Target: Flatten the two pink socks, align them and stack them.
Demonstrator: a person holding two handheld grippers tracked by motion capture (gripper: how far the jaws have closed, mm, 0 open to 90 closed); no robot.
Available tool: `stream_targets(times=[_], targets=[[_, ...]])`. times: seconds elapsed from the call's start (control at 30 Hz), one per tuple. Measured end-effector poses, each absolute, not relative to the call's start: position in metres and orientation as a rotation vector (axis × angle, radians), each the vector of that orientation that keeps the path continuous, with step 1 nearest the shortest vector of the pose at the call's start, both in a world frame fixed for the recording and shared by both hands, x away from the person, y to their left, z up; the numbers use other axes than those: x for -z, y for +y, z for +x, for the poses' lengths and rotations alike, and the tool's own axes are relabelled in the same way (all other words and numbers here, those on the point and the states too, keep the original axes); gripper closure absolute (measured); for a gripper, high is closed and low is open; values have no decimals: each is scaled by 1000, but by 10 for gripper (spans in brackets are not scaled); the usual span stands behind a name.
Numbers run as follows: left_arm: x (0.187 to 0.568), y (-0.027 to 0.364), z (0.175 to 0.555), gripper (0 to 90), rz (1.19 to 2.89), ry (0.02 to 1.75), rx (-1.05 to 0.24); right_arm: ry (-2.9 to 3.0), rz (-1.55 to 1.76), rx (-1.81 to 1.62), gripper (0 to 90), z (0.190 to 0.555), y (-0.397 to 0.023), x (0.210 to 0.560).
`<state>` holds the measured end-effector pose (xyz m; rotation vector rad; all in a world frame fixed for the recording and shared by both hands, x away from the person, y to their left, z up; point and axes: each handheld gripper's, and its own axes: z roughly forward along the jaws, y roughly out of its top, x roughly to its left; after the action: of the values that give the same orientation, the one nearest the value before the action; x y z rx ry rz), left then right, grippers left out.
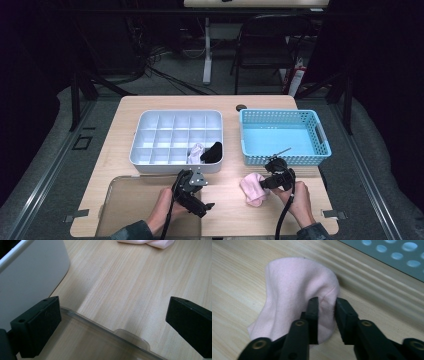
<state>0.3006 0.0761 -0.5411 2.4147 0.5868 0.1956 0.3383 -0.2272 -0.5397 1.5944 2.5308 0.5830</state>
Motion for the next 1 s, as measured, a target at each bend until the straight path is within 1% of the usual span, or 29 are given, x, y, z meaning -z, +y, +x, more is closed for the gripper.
stream_targets(times=[0.07,0.13,0.37,0.47,1.0], targets=[[541,76,300,2,2413,593,-199,2534,1584,-547,830,338,-228,540],[541,76,300,2,2418,589,-199,2533,1601,-563,861,339,-230,542],[541,77,301,3,2417,588,-204,2529,1617,-591,872,338,-232,539],[541,78,301,3,2407,595,-191,2524,1611,-598,871,337,-236,533],[540,80,301,3,2399,602,-208,2520,1597,-727,865,327,-242,507]])
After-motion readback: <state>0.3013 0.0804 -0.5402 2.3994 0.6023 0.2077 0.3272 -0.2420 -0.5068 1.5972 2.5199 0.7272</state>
